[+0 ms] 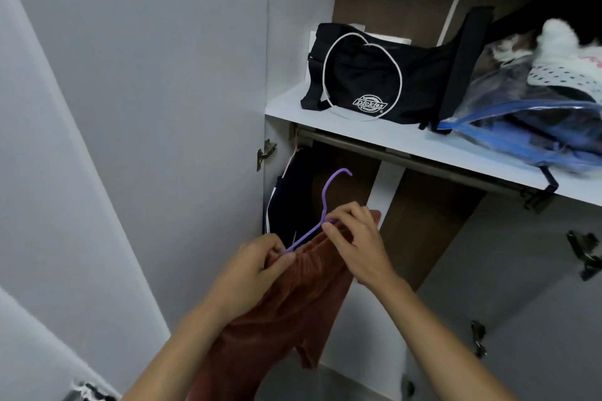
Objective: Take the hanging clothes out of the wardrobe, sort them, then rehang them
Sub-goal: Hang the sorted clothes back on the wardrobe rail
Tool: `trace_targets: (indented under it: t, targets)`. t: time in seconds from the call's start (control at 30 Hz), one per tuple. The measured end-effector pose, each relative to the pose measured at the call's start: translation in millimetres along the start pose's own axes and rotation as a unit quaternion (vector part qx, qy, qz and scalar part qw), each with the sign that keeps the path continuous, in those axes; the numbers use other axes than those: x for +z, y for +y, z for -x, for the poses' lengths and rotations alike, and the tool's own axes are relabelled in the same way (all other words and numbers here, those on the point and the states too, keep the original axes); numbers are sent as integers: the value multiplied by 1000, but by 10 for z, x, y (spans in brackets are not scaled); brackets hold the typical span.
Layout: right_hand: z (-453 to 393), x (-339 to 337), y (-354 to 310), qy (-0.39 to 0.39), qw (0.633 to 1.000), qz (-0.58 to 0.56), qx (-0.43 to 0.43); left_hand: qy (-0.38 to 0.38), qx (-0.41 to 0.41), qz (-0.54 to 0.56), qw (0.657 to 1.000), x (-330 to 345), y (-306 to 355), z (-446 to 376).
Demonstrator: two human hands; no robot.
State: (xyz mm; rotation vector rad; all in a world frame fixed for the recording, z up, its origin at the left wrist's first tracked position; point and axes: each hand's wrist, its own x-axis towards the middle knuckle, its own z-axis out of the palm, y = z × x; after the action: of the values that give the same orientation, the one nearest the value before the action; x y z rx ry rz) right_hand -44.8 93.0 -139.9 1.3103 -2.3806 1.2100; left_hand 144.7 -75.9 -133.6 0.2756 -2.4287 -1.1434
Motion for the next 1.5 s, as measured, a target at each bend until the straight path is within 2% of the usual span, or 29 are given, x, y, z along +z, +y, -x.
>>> trace_targets:
  t: [0.33, 0.57, 0.9, 1.03, 1.23, 1.5]
  targets:
    - [-609, 238, 376, -9, 999, -6, 37, 42, -5, -22, 999, 327, -401, -558]
    - [-1104, 492, 902, -4, 1000, -8, 28, 30, -27, -47, 998, 519, -651, -1099]
    - [-1807, 774, 1800, 24, 999, -4, 30, 7, -20, -171, 985, 824, -971, -2016]
    - [-2128, 834, 2067, 34, 999, 14, 22, 34, -17, -181, 983, 970, -1103, -2353]
    - [-2447, 961, 2479, 32, 998, 10, 51, 8, -26, -157, 987, 1174, -1352, -2756]
    - [-2685, 1139, 2785, 46, 997, 31, 50, 32, -20, -178, 983, 1364, -1623, -3107]
